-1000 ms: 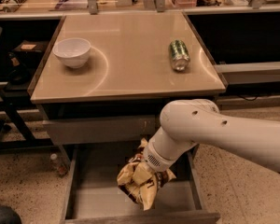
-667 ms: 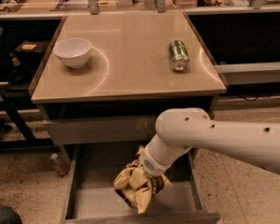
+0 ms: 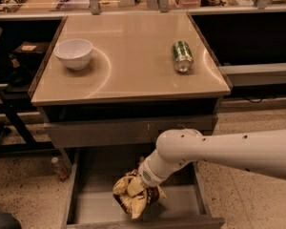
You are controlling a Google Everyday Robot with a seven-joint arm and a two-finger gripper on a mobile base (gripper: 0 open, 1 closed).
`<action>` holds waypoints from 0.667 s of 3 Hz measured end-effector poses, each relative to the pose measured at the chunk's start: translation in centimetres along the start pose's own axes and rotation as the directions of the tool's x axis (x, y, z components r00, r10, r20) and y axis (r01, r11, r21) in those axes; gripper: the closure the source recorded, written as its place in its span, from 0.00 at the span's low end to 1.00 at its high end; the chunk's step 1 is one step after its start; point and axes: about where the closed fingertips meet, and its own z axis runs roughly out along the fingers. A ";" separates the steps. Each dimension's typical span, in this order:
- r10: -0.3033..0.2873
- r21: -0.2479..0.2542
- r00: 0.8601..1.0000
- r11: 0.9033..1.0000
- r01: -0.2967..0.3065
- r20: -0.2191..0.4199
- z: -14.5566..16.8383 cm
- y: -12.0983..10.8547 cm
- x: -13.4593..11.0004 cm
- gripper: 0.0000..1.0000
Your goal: Place brown chip bag into middle drawer
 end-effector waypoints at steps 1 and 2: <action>0.041 -0.012 0.999 0.999 -0.041 -0.001 3.2 0.2 0.6 1.00; 0.084 -0.009 0.996 0.996 -0.083 0.020 6.0 -0.4 0.3 1.00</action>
Offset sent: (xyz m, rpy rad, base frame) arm 0.0089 0.0368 -0.0867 0.0313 0.0345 -0.1398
